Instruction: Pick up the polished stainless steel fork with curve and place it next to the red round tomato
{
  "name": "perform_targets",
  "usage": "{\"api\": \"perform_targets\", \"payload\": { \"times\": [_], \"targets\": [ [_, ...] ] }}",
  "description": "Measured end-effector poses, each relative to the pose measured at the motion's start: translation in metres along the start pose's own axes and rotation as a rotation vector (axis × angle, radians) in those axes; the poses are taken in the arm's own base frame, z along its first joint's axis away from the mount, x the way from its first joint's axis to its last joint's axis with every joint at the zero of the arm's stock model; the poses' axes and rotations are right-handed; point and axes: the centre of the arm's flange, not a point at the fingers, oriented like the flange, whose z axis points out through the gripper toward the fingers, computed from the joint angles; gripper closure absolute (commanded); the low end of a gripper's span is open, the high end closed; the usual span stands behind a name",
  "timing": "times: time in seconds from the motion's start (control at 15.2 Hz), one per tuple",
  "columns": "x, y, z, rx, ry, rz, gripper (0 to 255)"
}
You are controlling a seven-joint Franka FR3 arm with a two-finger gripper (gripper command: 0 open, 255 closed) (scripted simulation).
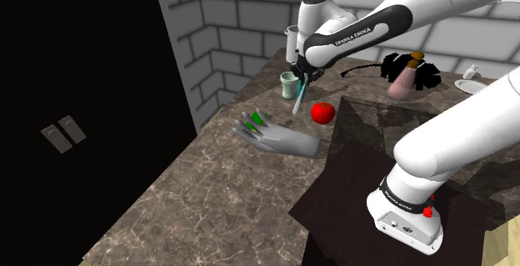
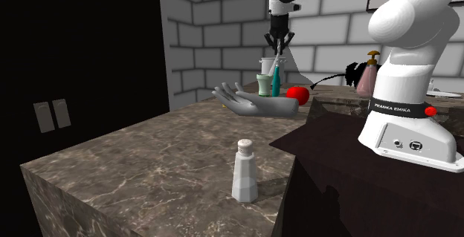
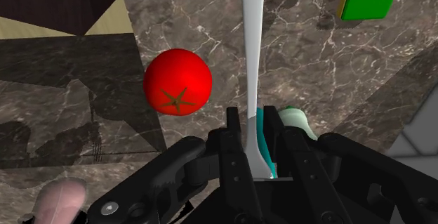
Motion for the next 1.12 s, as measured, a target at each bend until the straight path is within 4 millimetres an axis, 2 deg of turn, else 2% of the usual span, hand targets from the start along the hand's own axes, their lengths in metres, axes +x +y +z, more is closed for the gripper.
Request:
{"api": "perform_targets", "payload": {
  "times": [1.12],
  "targets": [
    [-0.025,0.004,0.082,0.005,0.004,0.004,255]
  ]
}}
